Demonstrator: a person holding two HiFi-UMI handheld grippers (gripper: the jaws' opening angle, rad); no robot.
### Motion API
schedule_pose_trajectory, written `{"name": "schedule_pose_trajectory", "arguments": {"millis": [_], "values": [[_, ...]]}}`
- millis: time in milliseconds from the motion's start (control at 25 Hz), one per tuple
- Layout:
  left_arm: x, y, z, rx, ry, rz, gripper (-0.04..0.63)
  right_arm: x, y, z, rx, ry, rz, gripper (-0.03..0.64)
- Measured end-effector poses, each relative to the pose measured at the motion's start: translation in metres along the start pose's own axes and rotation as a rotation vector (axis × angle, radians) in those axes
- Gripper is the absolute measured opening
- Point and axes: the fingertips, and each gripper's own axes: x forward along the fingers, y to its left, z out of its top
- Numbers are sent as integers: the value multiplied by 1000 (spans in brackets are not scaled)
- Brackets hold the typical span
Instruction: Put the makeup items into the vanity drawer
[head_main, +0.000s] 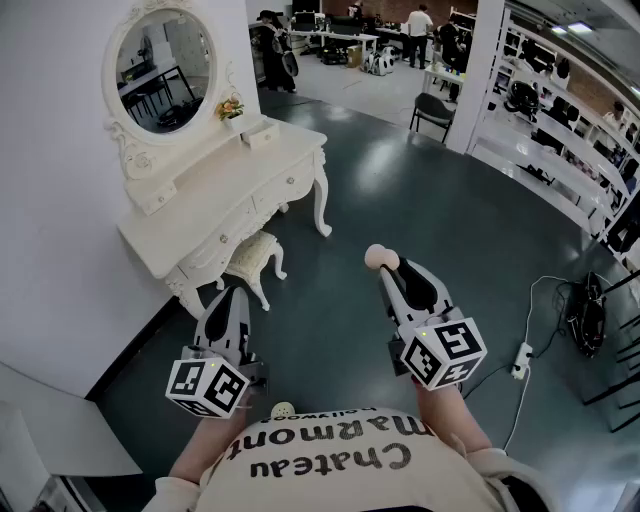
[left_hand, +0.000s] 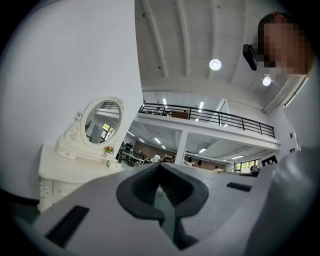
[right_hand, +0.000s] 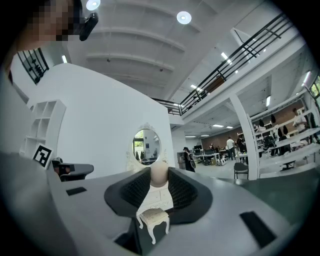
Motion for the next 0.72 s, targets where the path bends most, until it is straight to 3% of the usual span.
{"name": "schedule_pose_trajectory", "arguments": {"millis": [400, 720], "values": [[5, 2, 3, -6, -2, 2, 9, 8, 1, 2, -10, 9, 5, 127], [11, 4, -18, -29, 24, 11, 9, 10, -2, -13, -1, 29, 37, 129]]}}
